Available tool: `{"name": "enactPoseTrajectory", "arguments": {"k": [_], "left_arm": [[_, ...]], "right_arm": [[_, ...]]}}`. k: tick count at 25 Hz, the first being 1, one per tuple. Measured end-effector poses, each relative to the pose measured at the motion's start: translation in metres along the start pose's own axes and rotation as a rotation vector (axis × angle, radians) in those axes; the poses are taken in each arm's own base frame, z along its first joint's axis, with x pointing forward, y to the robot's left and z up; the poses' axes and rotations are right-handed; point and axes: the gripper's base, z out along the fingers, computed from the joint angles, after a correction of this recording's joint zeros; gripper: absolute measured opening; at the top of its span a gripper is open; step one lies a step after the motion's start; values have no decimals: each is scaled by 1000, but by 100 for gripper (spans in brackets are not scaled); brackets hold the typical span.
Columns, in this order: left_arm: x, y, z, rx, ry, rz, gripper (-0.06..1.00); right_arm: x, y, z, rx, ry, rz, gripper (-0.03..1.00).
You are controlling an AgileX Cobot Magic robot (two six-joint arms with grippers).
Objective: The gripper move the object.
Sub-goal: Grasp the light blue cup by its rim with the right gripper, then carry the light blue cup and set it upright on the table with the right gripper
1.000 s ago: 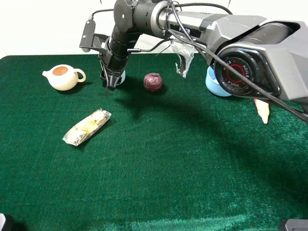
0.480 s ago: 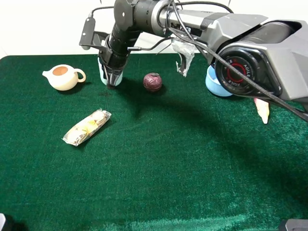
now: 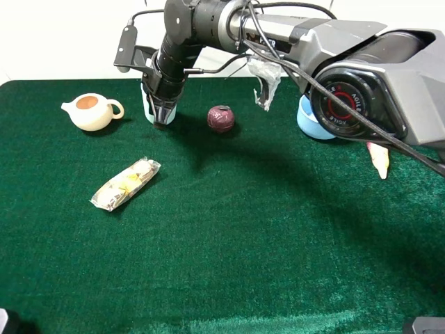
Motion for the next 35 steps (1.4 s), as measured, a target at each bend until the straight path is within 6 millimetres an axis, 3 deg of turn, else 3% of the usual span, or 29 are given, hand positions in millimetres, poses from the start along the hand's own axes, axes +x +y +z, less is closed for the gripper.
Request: {"name": "enactPoseTrajectory", "arguments": {"k": [11, 16, 25, 35], "left_arm": [[0, 0, 0, 0, 0, 0, 84], [0, 0, 0, 0, 0, 0, 84], [0, 0, 0, 0, 0, 0, 84], [0, 0, 0, 0, 0, 0, 84]], "right_arm": [[-5, -1, -12, -21, 10, 23, 3], [-15, -12, -45, -6, 10, 55, 2], [-2, -28, -106, 26, 144, 179, 2], [-6, -41, -176, 178, 114, 347, 2]]}}
